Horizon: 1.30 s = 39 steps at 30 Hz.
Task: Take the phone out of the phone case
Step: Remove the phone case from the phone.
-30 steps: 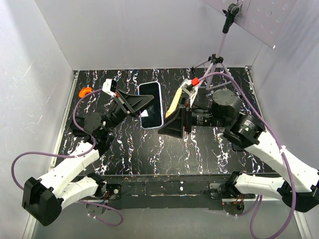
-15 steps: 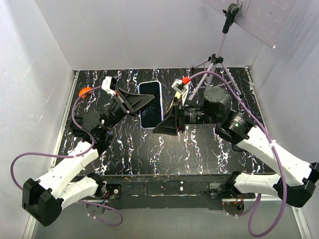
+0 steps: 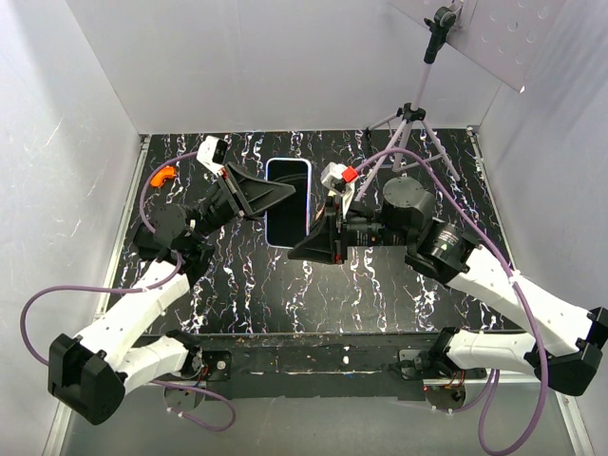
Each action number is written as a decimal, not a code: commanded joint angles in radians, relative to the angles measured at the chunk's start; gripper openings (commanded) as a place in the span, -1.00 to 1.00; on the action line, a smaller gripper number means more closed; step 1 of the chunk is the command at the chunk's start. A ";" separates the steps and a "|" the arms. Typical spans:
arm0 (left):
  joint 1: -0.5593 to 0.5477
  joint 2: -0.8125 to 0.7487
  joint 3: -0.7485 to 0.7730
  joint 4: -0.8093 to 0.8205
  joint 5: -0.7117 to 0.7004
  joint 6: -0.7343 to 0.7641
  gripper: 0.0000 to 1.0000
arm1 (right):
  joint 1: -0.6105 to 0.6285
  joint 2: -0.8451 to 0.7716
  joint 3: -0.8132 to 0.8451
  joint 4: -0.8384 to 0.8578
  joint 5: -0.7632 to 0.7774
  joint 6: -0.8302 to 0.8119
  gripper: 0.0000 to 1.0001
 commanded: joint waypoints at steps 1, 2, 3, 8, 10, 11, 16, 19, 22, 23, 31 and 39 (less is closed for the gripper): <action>0.010 0.014 0.039 0.056 0.062 -0.338 -1.00 | 0.024 0.031 0.032 -0.016 0.200 -0.490 -0.97; 0.010 0.014 0.033 0.064 0.065 -0.352 -1.00 | 0.038 0.040 0.059 -0.022 0.231 -0.519 -0.97; 0.010 0.008 0.026 0.061 0.064 -0.356 -1.00 | 0.050 0.048 0.082 -0.022 0.258 -0.550 -0.97; 0.010 0.001 0.007 0.052 0.076 -0.370 -1.00 | 0.120 0.082 0.204 -0.082 0.364 -0.695 -0.97; 0.010 0.014 0.004 0.067 0.091 -0.386 -1.00 | 0.173 0.111 0.272 -0.131 0.407 -0.751 -0.97; 0.010 0.021 0.006 0.072 0.100 -0.390 -1.00 | 0.199 0.124 0.307 -0.151 0.429 -0.775 -0.97; 0.010 0.050 0.029 0.083 0.114 -0.390 -1.00 | 0.237 0.168 0.375 -0.144 0.504 -0.820 -0.97; 0.010 0.055 0.036 0.079 0.119 -0.390 -1.00 | 0.236 0.164 0.353 -0.089 0.525 -0.838 -0.97; 0.010 0.058 0.038 0.078 0.129 -0.390 -1.00 | 0.237 0.180 0.358 -0.087 0.538 -0.857 -0.97; 0.010 0.063 0.038 0.084 0.132 -0.393 -1.00 | 0.236 0.183 0.356 -0.079 0.568 -0.858 -0.97; 0.009 0.069 0.029 0.087 0.143 -0.395 -1.00 | 0.240 0.198 0.364 -0.090 0.656 -0.955 -0.97; 0.009 0.070 0.009 0.133 0.123 -0.413 -1.00 | 0.240 0.188 0.268 0.005 0.868 -0.976 -0.97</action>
